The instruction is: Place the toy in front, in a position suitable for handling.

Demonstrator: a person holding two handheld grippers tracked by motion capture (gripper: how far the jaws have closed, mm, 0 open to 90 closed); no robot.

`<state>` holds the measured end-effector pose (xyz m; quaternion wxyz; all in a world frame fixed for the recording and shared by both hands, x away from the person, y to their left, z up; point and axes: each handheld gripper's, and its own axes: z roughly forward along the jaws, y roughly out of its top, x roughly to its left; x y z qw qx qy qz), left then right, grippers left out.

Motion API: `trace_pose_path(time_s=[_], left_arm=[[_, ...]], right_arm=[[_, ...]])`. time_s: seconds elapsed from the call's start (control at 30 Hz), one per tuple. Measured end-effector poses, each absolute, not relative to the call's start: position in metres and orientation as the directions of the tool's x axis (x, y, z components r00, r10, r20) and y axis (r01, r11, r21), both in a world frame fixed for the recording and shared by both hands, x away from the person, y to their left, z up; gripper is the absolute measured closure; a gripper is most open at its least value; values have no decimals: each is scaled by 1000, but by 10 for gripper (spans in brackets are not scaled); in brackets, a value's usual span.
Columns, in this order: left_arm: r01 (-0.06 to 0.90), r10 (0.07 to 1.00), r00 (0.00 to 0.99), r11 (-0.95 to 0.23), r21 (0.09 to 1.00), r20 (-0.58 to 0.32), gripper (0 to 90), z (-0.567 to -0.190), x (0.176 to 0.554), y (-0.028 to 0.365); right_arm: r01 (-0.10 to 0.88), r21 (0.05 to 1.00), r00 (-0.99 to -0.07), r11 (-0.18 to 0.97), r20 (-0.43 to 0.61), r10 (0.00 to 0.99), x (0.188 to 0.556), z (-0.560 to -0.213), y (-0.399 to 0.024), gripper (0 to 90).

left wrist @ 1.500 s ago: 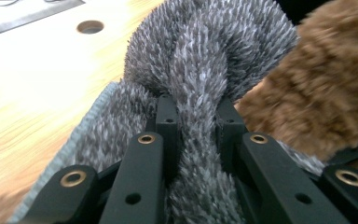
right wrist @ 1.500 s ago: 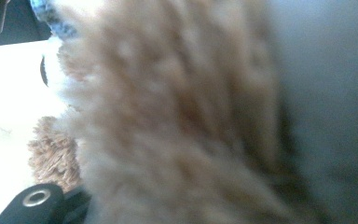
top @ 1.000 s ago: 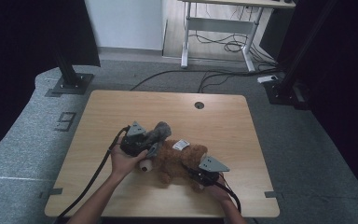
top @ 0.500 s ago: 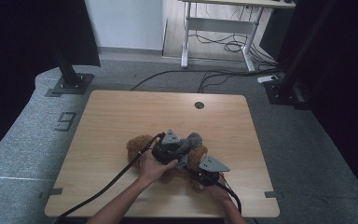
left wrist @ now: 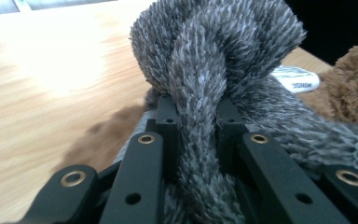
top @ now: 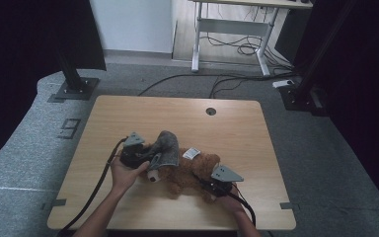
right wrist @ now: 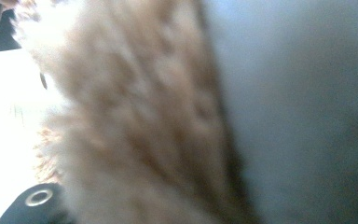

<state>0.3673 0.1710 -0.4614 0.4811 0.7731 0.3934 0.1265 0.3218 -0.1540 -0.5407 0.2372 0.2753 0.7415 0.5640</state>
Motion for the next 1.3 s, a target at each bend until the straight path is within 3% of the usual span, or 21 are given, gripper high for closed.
trace_pose_path(time_s=[0.2, 0.3, 0.5, 1.0, 1.3], left_arm=[[470, 781, 607, -200, 860, -150, 764, -457, 366, 195], [498, 788, 587, -170, 850, -185, 763, -461, 370, 206], [502, 776, 601, -181, 846, -191, 767, -470, 370, 200], [446, 757, 644, -249, 860, -115, 781, -482, 347, 185], [418, 750, 655, -256, 871, -94, 786, -487, 334, 182]], right_arm=[[142, 967, -733, 211, -41, 679, 321, -541, -154, 595], [142, 967, -734, 210, -40, 678, 322, -541, -154, 594], [149, 969, -737, 198, -25, 676, 323, -541, -155, 585], [190, 969, -741, 160, 34, 671, 321, -523, -175, 229], [193, 977, -776, 88, 97, 624, 294, -492, -196, 132]])
